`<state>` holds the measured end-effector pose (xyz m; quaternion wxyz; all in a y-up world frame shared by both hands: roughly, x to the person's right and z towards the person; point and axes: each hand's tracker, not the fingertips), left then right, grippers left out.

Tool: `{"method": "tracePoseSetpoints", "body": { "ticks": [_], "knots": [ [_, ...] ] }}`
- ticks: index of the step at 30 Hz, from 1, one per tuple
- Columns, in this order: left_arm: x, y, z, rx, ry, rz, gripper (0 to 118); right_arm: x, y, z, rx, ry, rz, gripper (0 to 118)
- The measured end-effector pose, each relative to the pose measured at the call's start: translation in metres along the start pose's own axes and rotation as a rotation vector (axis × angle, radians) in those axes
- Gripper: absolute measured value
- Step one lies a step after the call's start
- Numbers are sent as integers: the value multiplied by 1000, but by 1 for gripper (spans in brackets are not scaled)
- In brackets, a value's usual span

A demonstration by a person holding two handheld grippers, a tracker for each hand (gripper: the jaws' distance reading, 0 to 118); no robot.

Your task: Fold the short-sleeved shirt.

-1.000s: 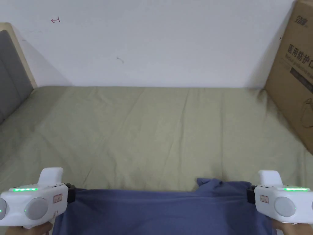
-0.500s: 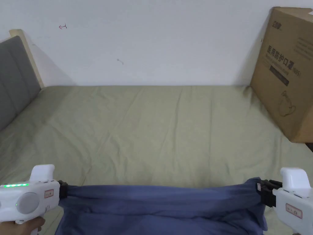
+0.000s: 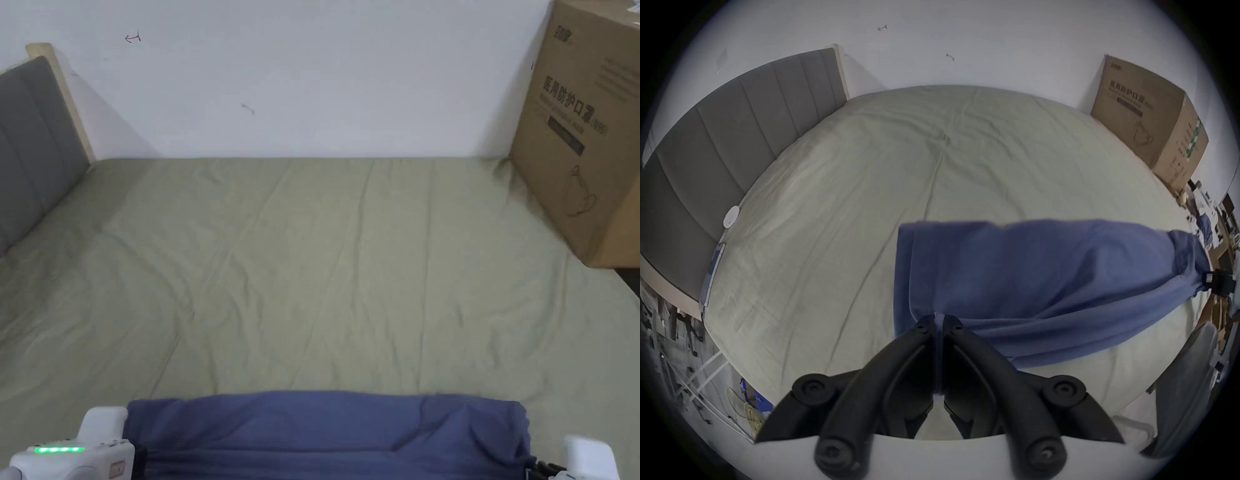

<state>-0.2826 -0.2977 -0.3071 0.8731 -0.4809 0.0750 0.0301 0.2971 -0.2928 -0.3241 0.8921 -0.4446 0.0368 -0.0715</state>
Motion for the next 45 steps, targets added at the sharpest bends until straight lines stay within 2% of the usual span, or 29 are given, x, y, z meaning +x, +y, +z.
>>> {"method": "tracePoseSetpoints", "body": {
  "ticks": [3,4,5,6,7,8,9,11,14,19,22,27,28,29,31,32,33,35,40,45],
  "knots": [
    [4,-6,-5,-14,11,-1,4,0,-4,0,-3,-3,-36,0],
    [6,-7,-3,-2,20,-1,8,-3,-3,5,11,-8,-40,2],
    [4,-7,0,7,22,11,17,-6,-1,12,32,-4,-37,14],
    [1,-4,4,13,-13,53,45,-9,4,18,49,4,-32,37],
    [-2,-1,8,16,-38,93,67,-13,10,25,69,1,-22,56],
    [-4,4,16,21,-64,141,79,-18,18,34,104,-3,-1,73],
    [-5,7,22,38,-83,186,80,-23,25,41,130,0,18,90],
    [-7,19,44,146,-147,244,80,-35,46,60,211,10,49,93],
    [1,44,80,271,-172,253,80,-57,75,89,338,47,78,96],
    [30,82,141,542,-161,148,80,-103,110,133,556,61,148,96],
    [48,98,169,665,-136,81,80,-127,121,150,674,30,192,96],
    [71,108,190,791,-90,12,78,-157,126,161,794,-65,259,96],
    [74,108,190,801,-86,-3,75,-161,125,162,802,-76,265,94],
    [78,106,192,816,-82,-16,65,-163,124,162,806,-75,267,88],
    [83,103,193,829,-93,-36,9,-168,123,164,819,-75,263,43],
    [85,102,191,831,-95,-38,0,-170,122,164,824,-81,262,16],
    [86,101,190,831,-100,-39,0,-171,122,163,826,-87,265,0],
    [86,101,190,821,-148,-47,0,-170,122,162,830,-86,273,0],
    [85,102,185,814,-128,-57,0,-169,123,158,820,-73,272,0],
    [56,108,166,676,-217,33,0,-169,126,151,799,-53,260,0]
  ]
}}
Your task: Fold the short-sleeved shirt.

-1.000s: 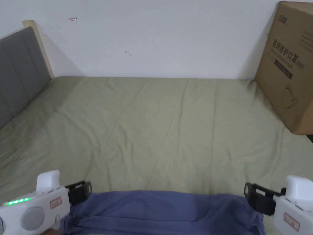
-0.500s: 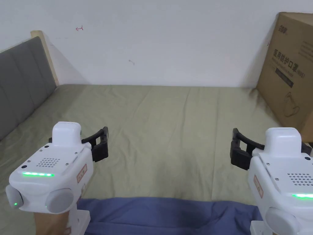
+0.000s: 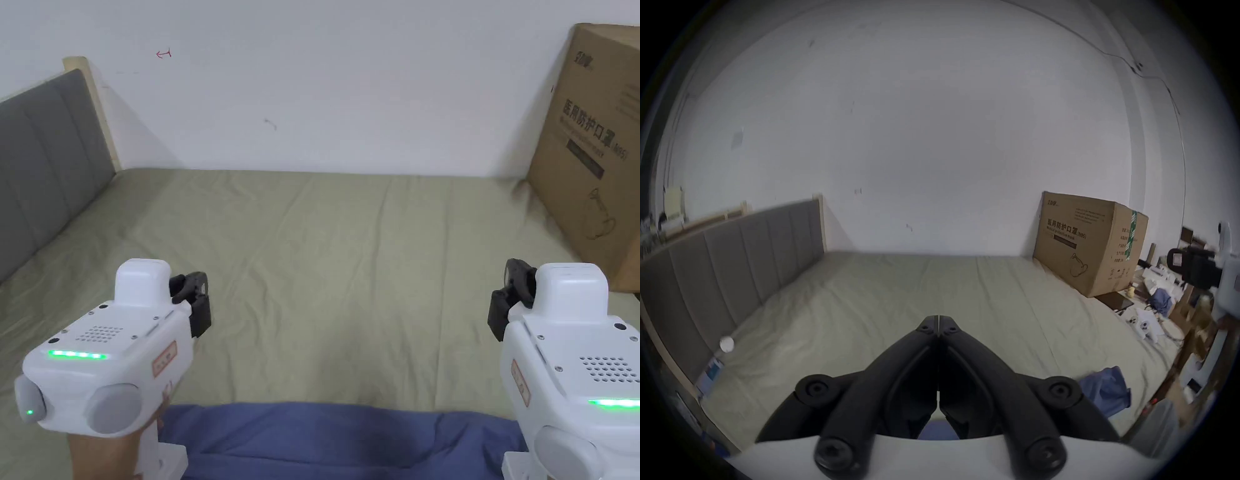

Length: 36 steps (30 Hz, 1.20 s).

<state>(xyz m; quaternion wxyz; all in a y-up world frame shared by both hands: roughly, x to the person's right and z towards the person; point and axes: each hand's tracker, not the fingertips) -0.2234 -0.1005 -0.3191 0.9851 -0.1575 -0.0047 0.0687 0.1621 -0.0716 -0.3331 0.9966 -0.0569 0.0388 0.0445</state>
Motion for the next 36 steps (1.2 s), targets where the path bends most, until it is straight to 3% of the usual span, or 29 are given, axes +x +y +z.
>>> {"method": "tracePoseSetpoints", "body": {
  "ticks": [5,12,13,14,15,16,17,18,27,28,30,32,33,35,36],
  "knots": [
    [-64,-17,-21,-212,-94,236,0,-5,-6,-7,-26,13,13,0],
    [-144,-66,-45,-507,-132,410,1,-19,-18,-20,-73,25,46,0],
    [-152,-73,-48,-530,-119,421,8,-21,-20,-22,-79,25,59,0],
    [-160,-82,-51,-566,-119,438,26,-24,-22,-24,-88,26,66,0],
    [-159,-88,-50,-586,-111,461,62,-26,-25,-26,-95,32,66,0],
    [-164,-97,-53,-618,-120,476,83,-28,-27,-28,-104,36,65,0],
    [-165,-105,-55,-642,-107,491,91,-30,-29,-29,-112,38,66,0],
    [-166,-113,-58,-654,-95,499,92,-32,-31,-30,-120,41,68,0],
    [-176,-169,-86,-735,-75,523,90,-36,-48,-41,-182,41,97,0],
    [-174,-173,-88,-737,-79,524,84,-35,-48,-42,-185,39,97,0],
    [-163,-176,-91,-737,-71,495,62,-34,-49,-43,-193,35,96,0],
    [-157,-176,-90,-735,-73,417,58,-31,-50,-44,-198,30,99,0],
    [-154,-175,-92,-733,-65,391,50,-30,-50,-44,-199,28,101,0],
    [-152,-176,-93,-747,-59,370,17,-28,-50,-43,-198,24,102,0],
    [-154,-176,-95,-758,-118,409,9,-27,-50,-43,-198,25,102,0]
  ]
}}
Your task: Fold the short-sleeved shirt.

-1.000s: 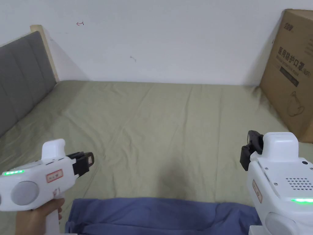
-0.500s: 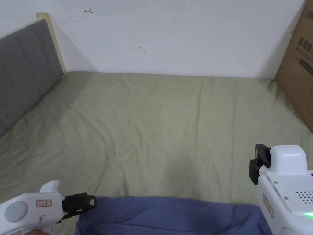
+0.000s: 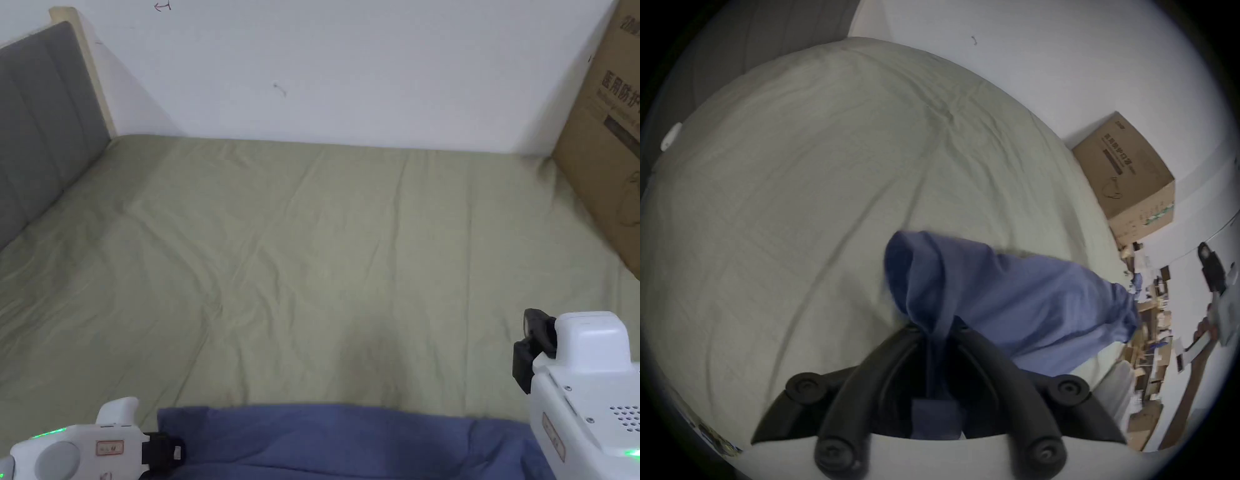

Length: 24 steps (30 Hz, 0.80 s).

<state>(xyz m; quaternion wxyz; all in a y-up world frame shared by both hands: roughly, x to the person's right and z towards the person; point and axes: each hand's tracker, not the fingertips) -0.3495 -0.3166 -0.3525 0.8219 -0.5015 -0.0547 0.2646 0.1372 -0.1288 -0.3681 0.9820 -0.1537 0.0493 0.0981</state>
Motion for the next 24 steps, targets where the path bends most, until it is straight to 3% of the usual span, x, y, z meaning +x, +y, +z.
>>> {"method": "tracePoseSetpoints", "body": {
  "ticks": [4,9,17,24],
  "knots": [
    [18,-3,13,67,90,-84,8,5,0,2,-1,2,0,0],
    [23,2,58,139,79,-85,7,14,3,8,19,-5,-9,0],
    [10,6,120,194,285,-80,7,29,4,21,51,-1,-40,0],
    [72,3,119,188,255,-120,7,36,3,29,64,7,-47,0]
  ]
}}
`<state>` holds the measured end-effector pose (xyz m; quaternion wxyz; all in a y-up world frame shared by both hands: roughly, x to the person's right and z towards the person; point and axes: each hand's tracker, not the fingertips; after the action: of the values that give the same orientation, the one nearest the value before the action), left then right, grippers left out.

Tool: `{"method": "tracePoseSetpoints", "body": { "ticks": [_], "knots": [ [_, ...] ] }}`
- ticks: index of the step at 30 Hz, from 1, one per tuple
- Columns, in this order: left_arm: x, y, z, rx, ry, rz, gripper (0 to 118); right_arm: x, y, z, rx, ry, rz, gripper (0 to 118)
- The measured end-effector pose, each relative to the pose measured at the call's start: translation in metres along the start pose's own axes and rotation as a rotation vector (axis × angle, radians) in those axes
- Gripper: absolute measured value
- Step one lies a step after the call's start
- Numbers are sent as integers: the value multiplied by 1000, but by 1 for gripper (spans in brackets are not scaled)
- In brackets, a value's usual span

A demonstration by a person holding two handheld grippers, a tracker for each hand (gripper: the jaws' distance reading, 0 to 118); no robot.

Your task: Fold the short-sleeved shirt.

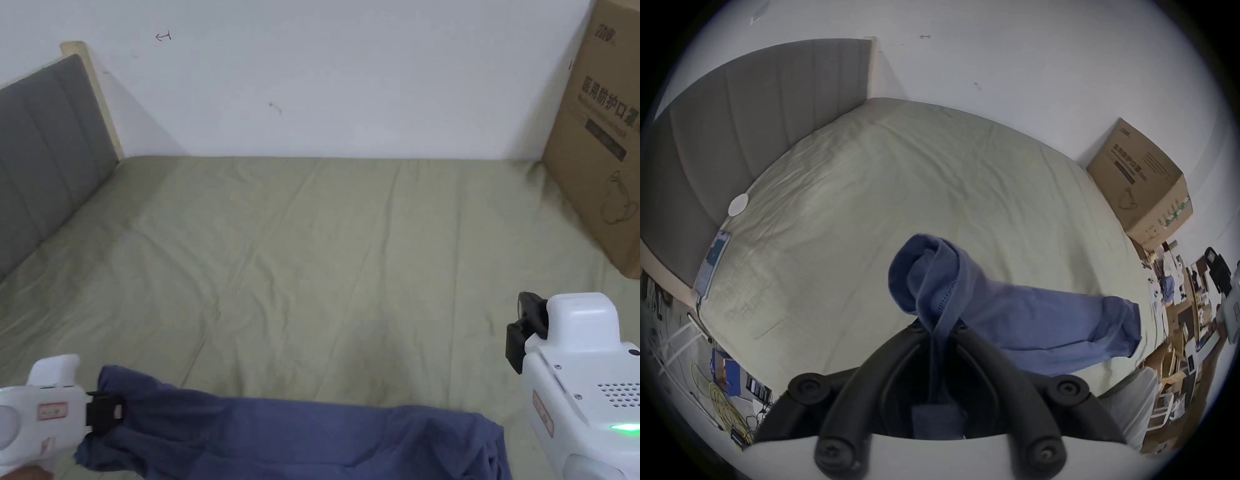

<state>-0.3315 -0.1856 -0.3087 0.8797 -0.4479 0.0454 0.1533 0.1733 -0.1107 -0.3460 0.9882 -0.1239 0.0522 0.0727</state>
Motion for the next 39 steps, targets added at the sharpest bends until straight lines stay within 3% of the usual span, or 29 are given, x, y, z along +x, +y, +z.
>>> {"method": "tracePoseSetpoints", "body": {
  "ticks": [8,17,19,20,21,22,23,24,27,35,37,38,39],
  "knots": [
    [99,0,-43,-97,-207,-69,7,8,-1,8,9,-6,-15,0],
    [184,-30,-120,-241,-209,-137,7,22,-7,19,4,-36,-24,0],
    [190,-35,-132,-278,-185,-147,23,25,-8,20,-2,-43,-22,0],
    [192,-36,-135,-290,-182,-141,41,27,-9,20,-3,-47,-23,0],
    [191,-37,-134,-295,-200,-126,72,28,-10,21,-5,-51,-25,0],
    [190,-38,-132,-293,-247,-94,91,30,-10,21,-6,-53,-28,0],
    [193,-38,-124,-280,-279,-66,102,31,-10,22,-7,-56,-31,0],
    [192,-37,-119,-267,-291,-38,104,32,-10,22,-7,-59,-33,0],
    [188,-28,-98,-185,-325,-32,104,33,-10,21,-7,-64,-38,0],
    [156,-3,-42,105,-192,-85,101,26,-2,21,14,-46,-38,0],
    [145,-4,-33,180,-171,-70,81,25,-2,20,17,-43,-35,0],
    [141,-5,-31,210,-173,-69,61,25,-1,20,17,-42,-34,0],
    [135,-4,-30,238,-174,-60,28,25,-1,20,18,-41,-34,0]
  ]
}}
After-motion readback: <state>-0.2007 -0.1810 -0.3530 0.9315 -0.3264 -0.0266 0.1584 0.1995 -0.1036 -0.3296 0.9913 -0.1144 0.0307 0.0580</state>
